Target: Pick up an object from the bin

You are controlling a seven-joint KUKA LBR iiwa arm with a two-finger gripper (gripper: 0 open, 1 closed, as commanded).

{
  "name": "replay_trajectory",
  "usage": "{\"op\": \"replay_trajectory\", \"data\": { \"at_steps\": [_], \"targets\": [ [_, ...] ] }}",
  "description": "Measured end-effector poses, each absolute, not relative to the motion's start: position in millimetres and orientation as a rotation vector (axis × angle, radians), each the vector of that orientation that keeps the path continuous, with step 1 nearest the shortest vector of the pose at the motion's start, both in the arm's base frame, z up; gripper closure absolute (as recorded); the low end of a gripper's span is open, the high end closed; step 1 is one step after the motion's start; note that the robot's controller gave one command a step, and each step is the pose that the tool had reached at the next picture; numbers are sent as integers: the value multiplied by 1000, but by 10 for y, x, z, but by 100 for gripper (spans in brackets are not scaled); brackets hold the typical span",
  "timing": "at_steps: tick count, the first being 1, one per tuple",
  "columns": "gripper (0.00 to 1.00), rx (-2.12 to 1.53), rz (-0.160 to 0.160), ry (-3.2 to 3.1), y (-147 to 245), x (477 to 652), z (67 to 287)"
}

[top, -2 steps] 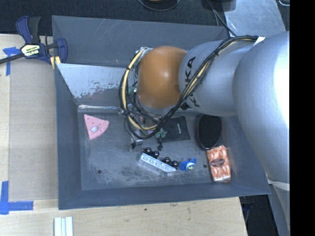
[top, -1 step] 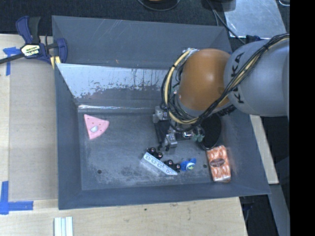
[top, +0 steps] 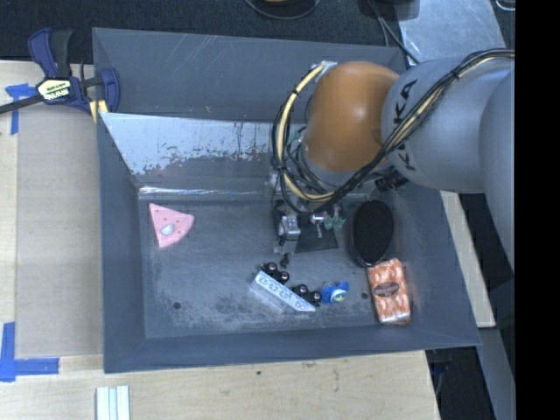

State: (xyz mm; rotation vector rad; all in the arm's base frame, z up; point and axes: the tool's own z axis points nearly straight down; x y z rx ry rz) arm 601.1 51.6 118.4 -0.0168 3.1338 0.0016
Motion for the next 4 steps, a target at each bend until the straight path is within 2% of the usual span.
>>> {"op": "replay_trajectory", "data": {
  "at_steps": [1, 2, 3, 4],
  "targets": [
    [0, -357, 0, 3117, 247, 6133, 919],
    [0, -91, 2, 3128, 27, 6130, 1077],
    [100, -308, 1, 3115, -4, 6263, 722],
    [100, -308, 1, 3115, -4, 6262, 722]
  ]
}}
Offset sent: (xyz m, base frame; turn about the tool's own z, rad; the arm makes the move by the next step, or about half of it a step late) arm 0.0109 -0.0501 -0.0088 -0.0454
